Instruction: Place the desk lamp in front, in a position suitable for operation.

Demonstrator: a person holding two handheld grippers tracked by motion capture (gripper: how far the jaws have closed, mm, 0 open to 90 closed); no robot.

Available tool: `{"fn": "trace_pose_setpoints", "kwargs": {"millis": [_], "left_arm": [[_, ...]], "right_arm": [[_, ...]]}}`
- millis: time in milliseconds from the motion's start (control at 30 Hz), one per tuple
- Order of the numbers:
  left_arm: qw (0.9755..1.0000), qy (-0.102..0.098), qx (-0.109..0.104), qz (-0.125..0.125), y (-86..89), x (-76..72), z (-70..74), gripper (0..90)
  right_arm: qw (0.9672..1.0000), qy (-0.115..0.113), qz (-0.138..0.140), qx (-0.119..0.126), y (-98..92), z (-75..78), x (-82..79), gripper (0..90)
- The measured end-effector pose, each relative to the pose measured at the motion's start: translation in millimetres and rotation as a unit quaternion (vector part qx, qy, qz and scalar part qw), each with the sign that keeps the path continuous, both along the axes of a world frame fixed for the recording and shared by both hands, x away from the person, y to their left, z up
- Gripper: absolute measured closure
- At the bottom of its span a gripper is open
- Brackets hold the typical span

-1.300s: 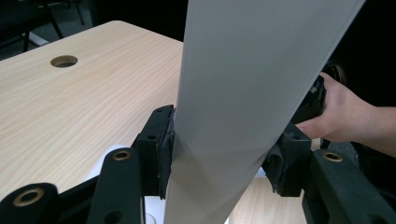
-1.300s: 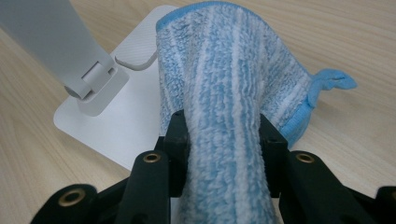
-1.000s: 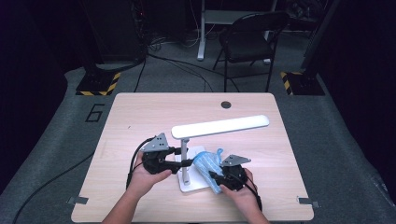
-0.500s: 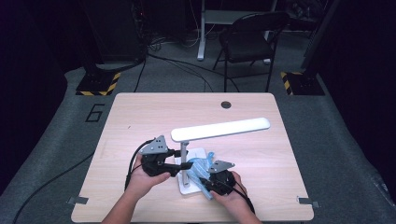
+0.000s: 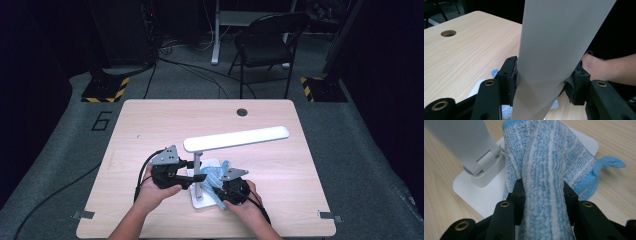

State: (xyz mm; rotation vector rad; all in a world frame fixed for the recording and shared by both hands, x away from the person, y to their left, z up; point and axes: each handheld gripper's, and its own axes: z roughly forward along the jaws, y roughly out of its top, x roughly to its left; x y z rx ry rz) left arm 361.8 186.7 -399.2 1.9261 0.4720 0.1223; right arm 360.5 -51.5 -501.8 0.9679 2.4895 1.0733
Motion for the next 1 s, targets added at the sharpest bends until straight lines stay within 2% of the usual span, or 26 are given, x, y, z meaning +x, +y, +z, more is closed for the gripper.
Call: {"fn": "trace_pose_setpoints", "kwargs": {"millis": [267, 567, 600, 667, 733, 767, 1000], "left_arm": [[1.0000, 0.001, -0.004, 0.001, 0.0, -0.1, -0.9, 49.7], [1.0000, 0.002, -0.003, 0.002, 1.1, -0.6, -1.1, 49.6], [1.0000, 0.003, -0.004, 0.001, 1.1, -0.7, -1.3, 49.6], [1.0000, 0.004, -0.004, 0.000, 1.0, -0.7, -1.3, 49.6], [1.0000, 0.002, -0.004, 0.000, 1.1, -0.2, -1.4, 49.6], [1.0000, 0.003, -0.003, -0.001, 1.1, -0.2, -1.3, 49.6], [1.0000, 0.002, -0.004, 0.000, 1.2, -0.2, -1.5, 49.6]], "right_arm": [[1.0000, -0.007, 0.005, -0.001, -0.6, -0.6, 5.0, 64.4], [1.0000, -0.006, -0.006, 0.000, 1.3, -0.8, 17.5, 64.4], [0.9999, 0.001, -0.012, 0.003, 1.9, -0.7, 17.7, 64.4], [1.0000, -0.006, -0.007, 0.002, 0.8, -1.2, 21.1, 64.4], [0.9998, -0.001, -0.019, 0.006, 2.6, -1.3, 21.9, 64.4], [0.9999, -0.002, -0.013, 0.001, 2.6, -0.5, 23.8, 64.4], [0.9998, 0.003, -0.016, -0.007, 5.4, 0.9, 34.7, 64.3]]}}
